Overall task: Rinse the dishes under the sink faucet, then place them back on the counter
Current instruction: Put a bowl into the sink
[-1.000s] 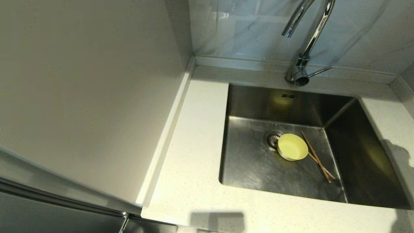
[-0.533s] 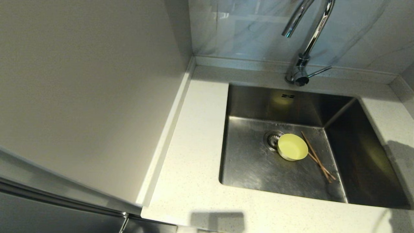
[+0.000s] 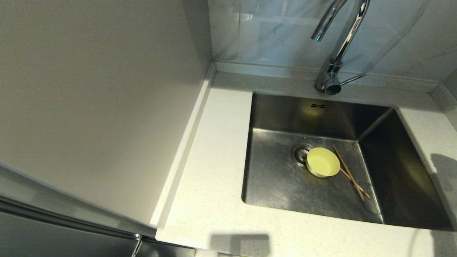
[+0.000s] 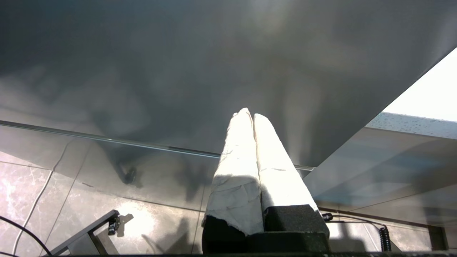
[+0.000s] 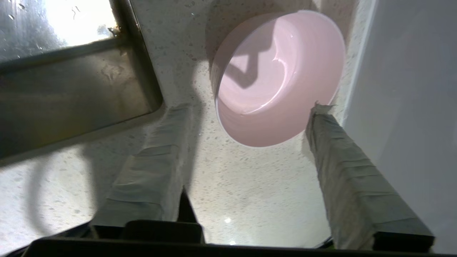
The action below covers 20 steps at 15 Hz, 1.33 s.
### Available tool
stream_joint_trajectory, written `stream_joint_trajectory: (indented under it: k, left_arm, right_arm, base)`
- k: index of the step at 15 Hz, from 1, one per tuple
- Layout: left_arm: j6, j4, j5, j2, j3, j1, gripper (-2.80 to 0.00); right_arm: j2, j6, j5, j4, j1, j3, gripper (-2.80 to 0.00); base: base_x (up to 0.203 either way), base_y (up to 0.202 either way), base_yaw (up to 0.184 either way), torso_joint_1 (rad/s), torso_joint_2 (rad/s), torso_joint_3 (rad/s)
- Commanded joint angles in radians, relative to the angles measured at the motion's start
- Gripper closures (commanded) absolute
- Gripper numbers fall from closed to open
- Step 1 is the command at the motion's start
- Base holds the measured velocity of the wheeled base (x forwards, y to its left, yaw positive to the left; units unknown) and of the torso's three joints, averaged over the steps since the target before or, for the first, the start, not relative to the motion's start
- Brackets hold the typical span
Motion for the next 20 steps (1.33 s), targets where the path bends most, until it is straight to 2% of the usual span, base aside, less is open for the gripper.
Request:
stream_joint_trajectory:
  k: [1, 10, 16, 17, 20]
  left_arm:
    - [-0.001, 0.0, 0.0, -0.003, 0.0, 0.0, 0.0]
    - [-0.001, 0.0, 0.0, -0.003, 0.0, 0.0, 0.0]
    - [-0.001, 0.0, 0.0, -0.003, 0.0, 0.0, 0.0]
    - [-0.001, 0.0, 0.0, -0.003, 0.0, 0.0, 0.0]
    - [-0.001, 0.0, 0.0, -0.003, 0.0, 0.0, 0.0]
  right_arm:
    - [0.034, 0.035, 0.001, 0.005, 0.0, 0.003, -2.8]
    - [0.158, 0.154, 0.022, 0.001, 0.0, -0.007, -2.8]
    - [0.219, 0.16, 0.024, -0.015, -0.006, -0.022, -2.8]
    - [0.225, 0.16, 0.023, -0.016, -0.006, -0.025, 0.0]
    - [0.238, 0.16, 0.022, -0.033, -0.009, -0.03, 0.0]
  base:
    - [0.0, 0.0, 0.0, 0.0, 0.0, 0.0]
    - [0.0, 0.0, 0.0, 0.0, 0.0, 0.0]
    - [0.0, 0.0, 0.0, 0.0, 0.0, 0.0]
    - [0.0, 0.0, 0.0, 0.0, 0.0, 0.0]
    - [0.0, 0.0, 0.0, 0.0, 0.0, 0.0]
